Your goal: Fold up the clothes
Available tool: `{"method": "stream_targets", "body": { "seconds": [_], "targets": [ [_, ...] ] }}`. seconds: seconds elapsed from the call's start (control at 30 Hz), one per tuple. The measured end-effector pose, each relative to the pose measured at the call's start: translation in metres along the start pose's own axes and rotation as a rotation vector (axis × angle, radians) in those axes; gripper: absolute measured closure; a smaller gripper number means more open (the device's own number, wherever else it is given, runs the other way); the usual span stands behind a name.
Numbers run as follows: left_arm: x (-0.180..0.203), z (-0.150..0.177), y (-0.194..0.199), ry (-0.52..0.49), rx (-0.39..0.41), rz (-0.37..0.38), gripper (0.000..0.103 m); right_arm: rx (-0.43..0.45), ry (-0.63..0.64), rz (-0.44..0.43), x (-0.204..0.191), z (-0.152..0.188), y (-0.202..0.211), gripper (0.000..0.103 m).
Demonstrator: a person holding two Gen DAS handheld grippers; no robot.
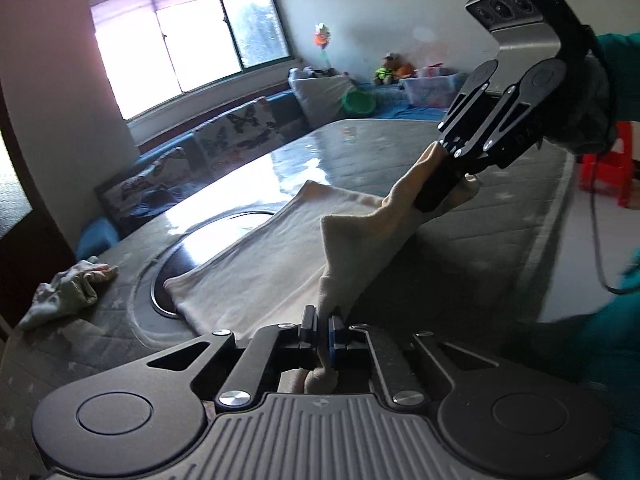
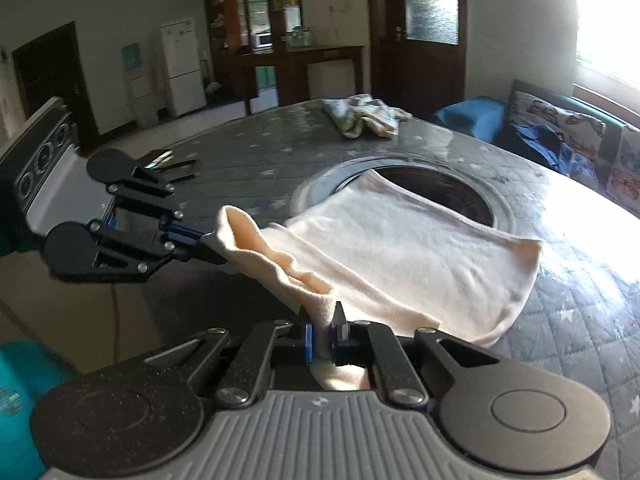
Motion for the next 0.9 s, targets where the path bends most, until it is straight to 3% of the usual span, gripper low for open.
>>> {"method": "stream_targets", "body": {
  "seconds": [0.17,0.37,0.63,0.9],
  "targets": [
    [0.02,-0.004,0.038,0.018,-0.001,0.081,0.098,-0.037,0.026,-0.076,-0.037,0.008,0.037,0.096],
    [0.006,-0.014,0.026,0.014,0.013,0.067,0.098,-0.049,0.006,-0.069,-0.034,0.003,0.036,0.096],
    [-0.041,-0.042,-0.028,0.001,0.037,0.018,0.098,-0.02,-0.046,0.01,0.025,-0.037,0.013,0.096],
    [-0.084,-0.034,-0.119,0.084,-0.073,-0.035,0.097,-0.062,-0.062,0.112,0.087,-0.049,-0.054,0.096]
  ]
}}
Point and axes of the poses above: each gripper's, at about its wrist camera, not at the fingertips, and y roughly against the way its jaws point, x to its right, z to its underside, the point moved 7 cm from there along -y, roughly the way its jaws point, and after that the axes turned 2 degrees about x, right-handed, at the moved point
